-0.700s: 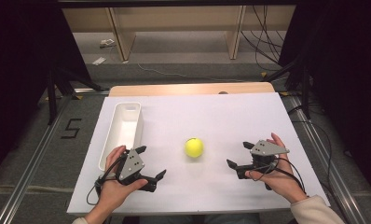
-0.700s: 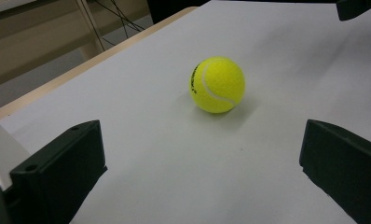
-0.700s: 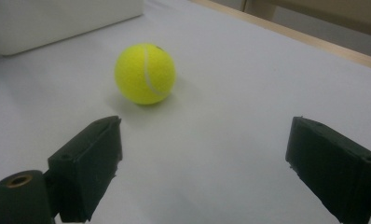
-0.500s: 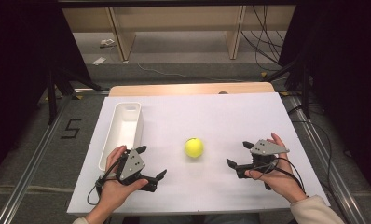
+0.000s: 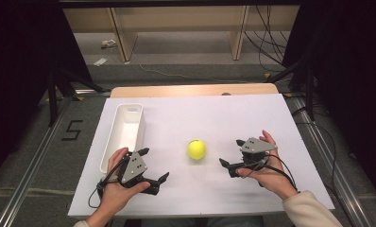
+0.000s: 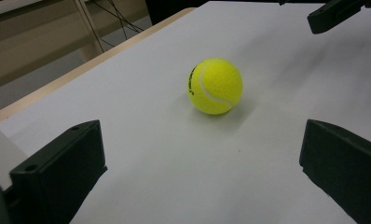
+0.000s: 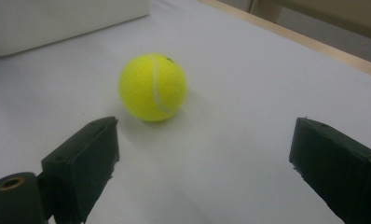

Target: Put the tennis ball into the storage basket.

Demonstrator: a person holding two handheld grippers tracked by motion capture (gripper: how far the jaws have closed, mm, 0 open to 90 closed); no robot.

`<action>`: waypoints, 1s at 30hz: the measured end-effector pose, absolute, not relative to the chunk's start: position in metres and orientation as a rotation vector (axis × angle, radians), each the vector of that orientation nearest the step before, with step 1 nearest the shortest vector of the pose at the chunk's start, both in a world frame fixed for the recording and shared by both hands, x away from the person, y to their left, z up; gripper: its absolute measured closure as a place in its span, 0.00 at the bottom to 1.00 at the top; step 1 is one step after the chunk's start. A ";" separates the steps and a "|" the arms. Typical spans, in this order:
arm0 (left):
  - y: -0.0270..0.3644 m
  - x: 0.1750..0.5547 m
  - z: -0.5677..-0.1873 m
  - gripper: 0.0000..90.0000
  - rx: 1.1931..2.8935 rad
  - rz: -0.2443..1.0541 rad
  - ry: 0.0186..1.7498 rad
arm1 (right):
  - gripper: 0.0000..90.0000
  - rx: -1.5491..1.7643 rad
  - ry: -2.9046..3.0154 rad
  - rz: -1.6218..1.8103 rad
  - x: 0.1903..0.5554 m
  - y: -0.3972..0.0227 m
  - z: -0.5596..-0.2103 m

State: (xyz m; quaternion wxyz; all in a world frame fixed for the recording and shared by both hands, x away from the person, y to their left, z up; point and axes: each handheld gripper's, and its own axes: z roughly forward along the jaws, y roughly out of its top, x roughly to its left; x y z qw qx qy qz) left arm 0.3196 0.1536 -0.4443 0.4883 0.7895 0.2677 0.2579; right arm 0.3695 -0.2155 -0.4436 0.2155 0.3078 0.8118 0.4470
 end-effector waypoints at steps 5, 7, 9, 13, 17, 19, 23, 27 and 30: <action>0.152 0.319 -0.444 0.00 1.922 0.628 0.644 | 0.07 0.841 2.273 1.238 0.379 -0.198 -0.445; 0.152 0.319 -0.444 0.00 1.923 0.629 0.643 | 0.07 0.834 2.284 1.232 0.380 -0.195 -0.446; 0.152 0.319 -0.444 0.00 1.922 0.628 0.642 | 0.06 0.819 2.301 1.229 0.382 -0.187 -0.448; 0.152 0.319 -0.444 0.00 1.921 0.626 0.642 | 0.04 0.792 2.352 1.198 0.387 -0.174 -0.453; 0.151 0.319 -0.444 0.00 1.922 0.625 0.641 | 0.04 0.795 2.366 1.191 0.394 -0.166 -0.456; 0.151 0.319 -0.444 0.00 1.922 0.623 0.644 | 0.04 0.793 2.376 1.184 0.396 -0.162 -0.458; 0.150 0.319 -0.444 0.00 1.927 0.623 0.635 | 0.04 0.793 2.394 1.173 0.399 -0.152 -0.462; 0.149 0.319 -0.444 0.00 1.927 0.622 0.635 | 0.04 0.790 2.398 1.178 0.404 -0.142 -0.464; 0.149 0.319 -0.444 0.00 1.927 0.622 0.634 | 0.04 0.800 2.399 1.181 0.409 -0.135 -0.465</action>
